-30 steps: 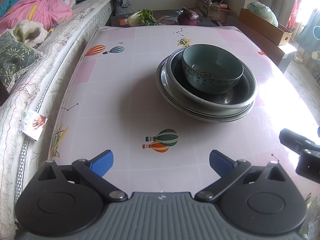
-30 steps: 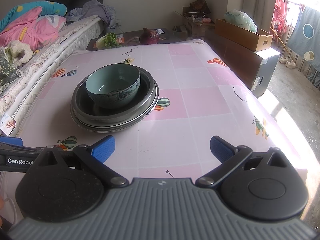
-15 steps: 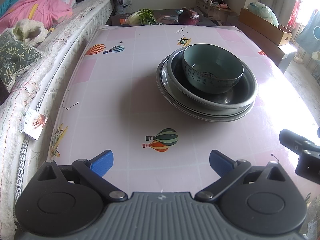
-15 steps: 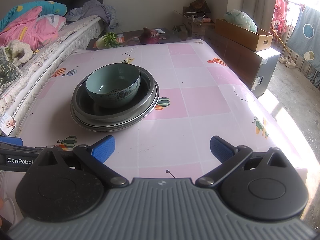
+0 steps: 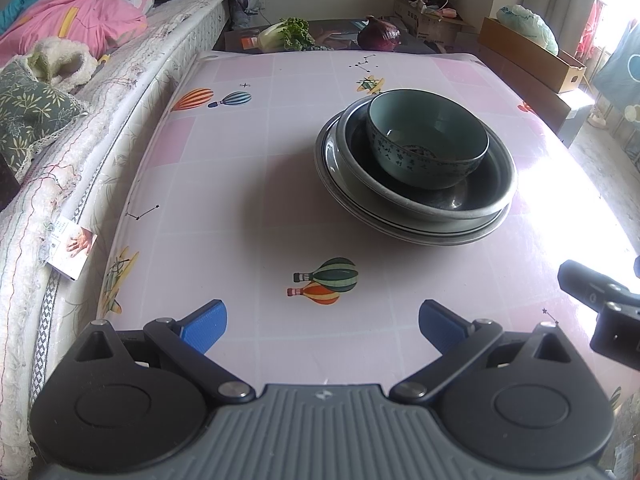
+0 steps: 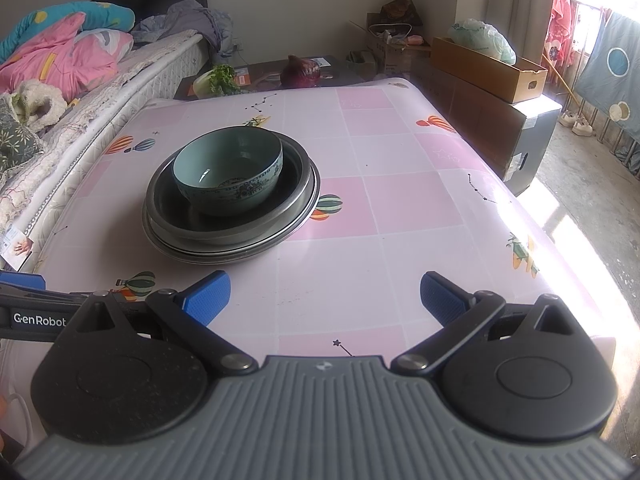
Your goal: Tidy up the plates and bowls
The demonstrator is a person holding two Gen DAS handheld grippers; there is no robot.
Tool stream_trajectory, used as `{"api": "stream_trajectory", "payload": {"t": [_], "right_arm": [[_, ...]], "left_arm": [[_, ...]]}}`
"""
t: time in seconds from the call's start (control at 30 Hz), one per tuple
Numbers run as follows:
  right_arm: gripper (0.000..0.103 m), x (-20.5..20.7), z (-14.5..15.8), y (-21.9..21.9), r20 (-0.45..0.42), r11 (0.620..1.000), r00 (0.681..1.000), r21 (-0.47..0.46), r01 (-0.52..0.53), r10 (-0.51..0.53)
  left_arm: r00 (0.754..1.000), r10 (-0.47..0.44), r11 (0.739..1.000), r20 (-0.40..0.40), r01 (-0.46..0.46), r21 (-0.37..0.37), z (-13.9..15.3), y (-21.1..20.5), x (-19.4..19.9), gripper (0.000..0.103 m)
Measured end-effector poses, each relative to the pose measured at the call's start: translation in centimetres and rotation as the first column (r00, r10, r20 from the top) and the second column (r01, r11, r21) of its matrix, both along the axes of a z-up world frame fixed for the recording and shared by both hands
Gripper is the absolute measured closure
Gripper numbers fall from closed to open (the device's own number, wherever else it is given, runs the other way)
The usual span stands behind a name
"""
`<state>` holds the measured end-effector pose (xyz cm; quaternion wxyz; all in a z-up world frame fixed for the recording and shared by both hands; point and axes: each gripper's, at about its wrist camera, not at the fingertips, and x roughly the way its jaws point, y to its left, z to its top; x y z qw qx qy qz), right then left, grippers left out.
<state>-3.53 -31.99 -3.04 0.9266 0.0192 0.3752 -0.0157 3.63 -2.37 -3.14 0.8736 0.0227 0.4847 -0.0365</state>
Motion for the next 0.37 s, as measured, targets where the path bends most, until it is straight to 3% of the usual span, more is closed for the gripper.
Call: {"api": "stream_trajectory", "payload": {"t": [0.37], "right_arm": [[0.001, 0.01, 0.01, -0.01, 0.000, 1.000, 1.000, 0.000, 0.000, 0.000]], "left_arm": [[1.000, 0.000, 1.000, 0.001, 0.000, 0.001, 0.16, 0.17, 0.02, 0.000]]}}
